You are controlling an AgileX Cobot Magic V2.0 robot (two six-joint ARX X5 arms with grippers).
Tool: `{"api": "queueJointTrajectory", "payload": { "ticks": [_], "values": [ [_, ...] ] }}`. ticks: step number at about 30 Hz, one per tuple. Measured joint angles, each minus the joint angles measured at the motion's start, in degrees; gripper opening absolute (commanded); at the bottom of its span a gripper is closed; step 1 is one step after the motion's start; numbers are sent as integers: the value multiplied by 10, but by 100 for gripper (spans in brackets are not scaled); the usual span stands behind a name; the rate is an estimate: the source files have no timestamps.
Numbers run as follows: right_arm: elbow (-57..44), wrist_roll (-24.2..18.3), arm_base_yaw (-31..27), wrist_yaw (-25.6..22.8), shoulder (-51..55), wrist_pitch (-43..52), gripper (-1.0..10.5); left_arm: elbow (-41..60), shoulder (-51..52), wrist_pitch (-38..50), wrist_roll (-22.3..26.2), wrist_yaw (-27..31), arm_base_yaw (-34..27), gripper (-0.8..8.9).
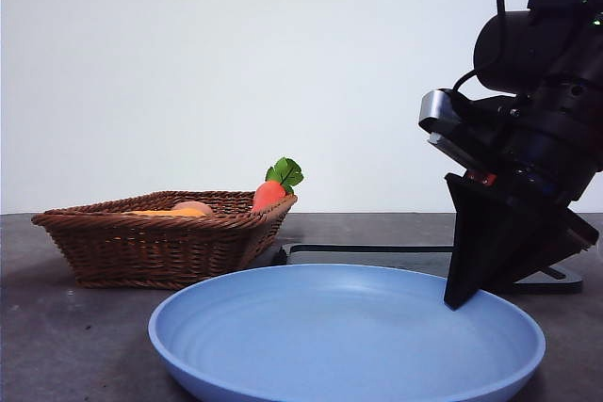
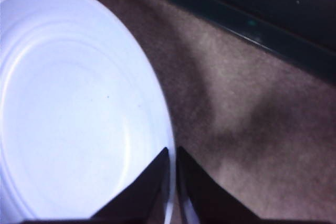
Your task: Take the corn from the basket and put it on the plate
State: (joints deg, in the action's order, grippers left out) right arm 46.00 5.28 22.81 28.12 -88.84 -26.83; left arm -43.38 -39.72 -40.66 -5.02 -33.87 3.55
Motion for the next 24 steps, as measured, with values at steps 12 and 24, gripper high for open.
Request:
{"api": "queueJointTrajectory", "payload": {
  "ticks": [12, 24],
  "values": [
    [0, 8, -17, -7, 196, -106, 1, -96, -176, 41, 40, 115, 97, 378],
    [2, 34, -67, -6, 328, -131, 1, -273, -452, 36, 106, 233, 164, 378]
  ]
}}
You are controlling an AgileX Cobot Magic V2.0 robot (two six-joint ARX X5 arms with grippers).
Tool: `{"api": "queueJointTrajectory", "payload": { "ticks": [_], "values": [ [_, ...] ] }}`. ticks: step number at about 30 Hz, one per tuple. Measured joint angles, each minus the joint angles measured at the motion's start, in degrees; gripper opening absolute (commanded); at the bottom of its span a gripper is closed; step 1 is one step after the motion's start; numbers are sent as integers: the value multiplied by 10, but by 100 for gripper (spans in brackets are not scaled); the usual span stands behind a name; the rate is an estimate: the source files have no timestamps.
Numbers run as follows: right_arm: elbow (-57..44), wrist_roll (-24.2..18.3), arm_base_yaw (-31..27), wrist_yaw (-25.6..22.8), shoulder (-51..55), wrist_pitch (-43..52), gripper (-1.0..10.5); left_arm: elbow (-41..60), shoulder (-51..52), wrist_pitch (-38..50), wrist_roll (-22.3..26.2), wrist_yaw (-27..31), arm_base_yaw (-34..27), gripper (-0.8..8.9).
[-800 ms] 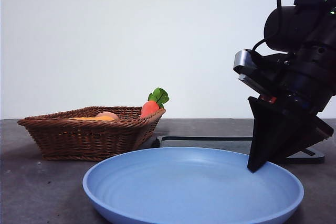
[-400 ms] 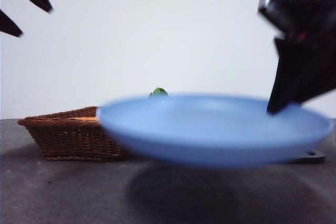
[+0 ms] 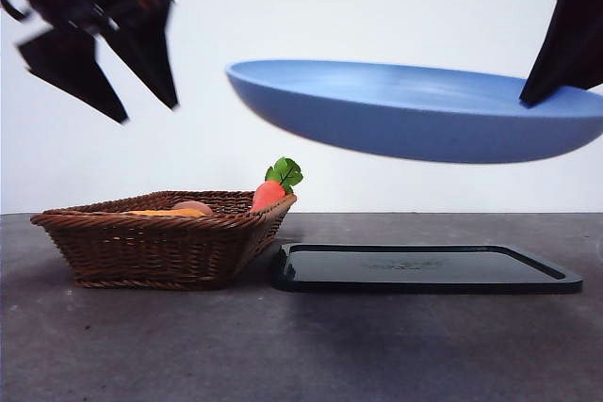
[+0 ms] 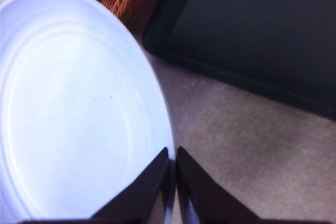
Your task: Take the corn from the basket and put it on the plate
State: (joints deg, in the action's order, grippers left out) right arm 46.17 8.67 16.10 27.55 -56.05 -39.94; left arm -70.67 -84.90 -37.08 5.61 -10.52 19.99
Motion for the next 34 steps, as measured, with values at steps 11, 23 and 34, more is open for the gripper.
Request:
{"api": "queueJointTrajectory", "payload": {
  "ticks": [11, 23, 34],
  "values": [
    [0, 4, -23, 0, 5, -1, 1, -71, -161, -22, 11, 33, 7, 378],
    [0, 4, -23, 0, 5, -1, 1, -71, -227, -20, 12, 36, 8, 371],
    [0, 4, -23, 0, 5, -1, 1, -72, -228, -24, 12, 36, 9, 239]
  ]
}}
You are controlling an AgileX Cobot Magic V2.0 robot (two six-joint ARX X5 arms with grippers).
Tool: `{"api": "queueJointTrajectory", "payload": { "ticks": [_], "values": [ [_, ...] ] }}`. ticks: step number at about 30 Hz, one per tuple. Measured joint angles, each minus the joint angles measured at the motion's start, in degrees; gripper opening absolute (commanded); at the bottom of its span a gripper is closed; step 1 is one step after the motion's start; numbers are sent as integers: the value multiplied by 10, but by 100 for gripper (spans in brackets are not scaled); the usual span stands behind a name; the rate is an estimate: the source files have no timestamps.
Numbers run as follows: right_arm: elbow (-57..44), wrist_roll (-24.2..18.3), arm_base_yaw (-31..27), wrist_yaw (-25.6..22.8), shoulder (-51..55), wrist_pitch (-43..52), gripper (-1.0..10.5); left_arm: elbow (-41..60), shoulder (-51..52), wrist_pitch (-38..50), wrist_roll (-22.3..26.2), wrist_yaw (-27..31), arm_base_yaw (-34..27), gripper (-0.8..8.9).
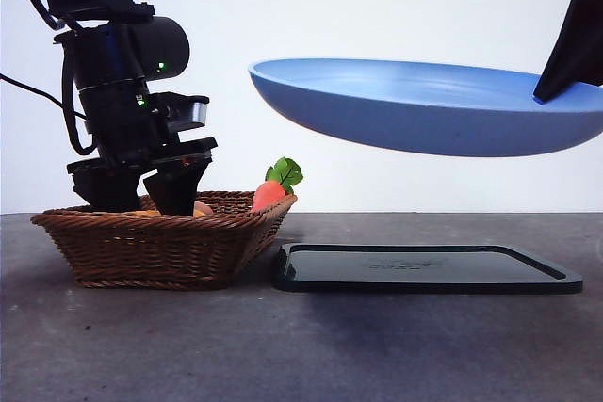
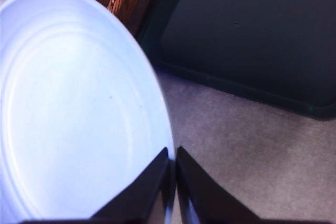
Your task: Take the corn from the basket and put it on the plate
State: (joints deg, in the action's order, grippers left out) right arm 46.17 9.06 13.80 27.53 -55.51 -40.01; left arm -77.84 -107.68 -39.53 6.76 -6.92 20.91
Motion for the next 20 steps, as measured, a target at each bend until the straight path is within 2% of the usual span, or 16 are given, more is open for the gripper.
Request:
{"api": "queueJointTrajectory", "payload": {
  "ticks": [4, 15, 20],
  "values": [
    [0, 0, 0, 0, 0, 0, 1, 0, 0, -3, 0, 0, 0, 203],
    [0, 0, 0, -3, -1, 1, 1, -4, 5, -15, -2, 0, -1, 203],
    [0, 0, 0, -9, -25, 5, 1, -21, 45, -23, -3, 0, -1, 203]
  ]
}}
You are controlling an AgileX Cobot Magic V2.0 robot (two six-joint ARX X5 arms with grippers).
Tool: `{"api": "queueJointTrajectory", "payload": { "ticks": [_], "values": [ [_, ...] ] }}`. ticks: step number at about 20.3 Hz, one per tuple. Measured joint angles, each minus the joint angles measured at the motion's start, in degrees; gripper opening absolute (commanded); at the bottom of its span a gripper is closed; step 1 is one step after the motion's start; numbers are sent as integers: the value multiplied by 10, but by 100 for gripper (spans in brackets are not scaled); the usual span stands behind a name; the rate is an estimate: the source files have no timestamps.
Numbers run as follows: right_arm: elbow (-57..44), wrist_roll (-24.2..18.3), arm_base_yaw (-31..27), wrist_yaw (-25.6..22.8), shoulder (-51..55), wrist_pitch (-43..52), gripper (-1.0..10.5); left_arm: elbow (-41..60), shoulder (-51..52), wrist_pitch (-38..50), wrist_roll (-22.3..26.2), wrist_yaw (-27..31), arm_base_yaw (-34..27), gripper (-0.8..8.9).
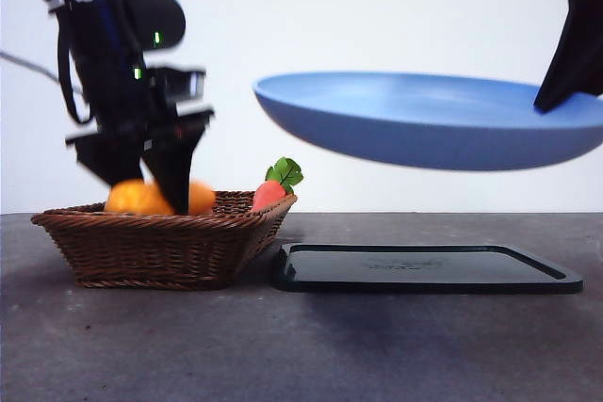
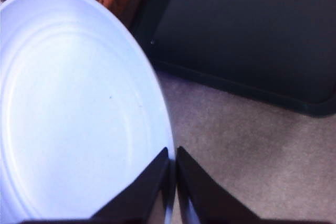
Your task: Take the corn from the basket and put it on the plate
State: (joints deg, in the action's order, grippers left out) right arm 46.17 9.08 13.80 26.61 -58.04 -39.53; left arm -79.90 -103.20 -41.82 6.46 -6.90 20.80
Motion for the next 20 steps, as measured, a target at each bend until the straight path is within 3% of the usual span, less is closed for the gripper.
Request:
{"api": "queueJointTrajectory", "payload": {
  "ticks": [7, 14, 20],
  "values": [
    [0, 5, 0, 0, -71, 33, 1, -26, 93, -8, -16, -38, 1, 203],
    [0, 35, 0, 2, -167, 85, 1, -26, 136, -15, -40, -208, 39, 203],
    [12, 49, -9, 17, -189, 95, 1, -26, 90, -17, -27, -216, 127, 203]
  ]
}}
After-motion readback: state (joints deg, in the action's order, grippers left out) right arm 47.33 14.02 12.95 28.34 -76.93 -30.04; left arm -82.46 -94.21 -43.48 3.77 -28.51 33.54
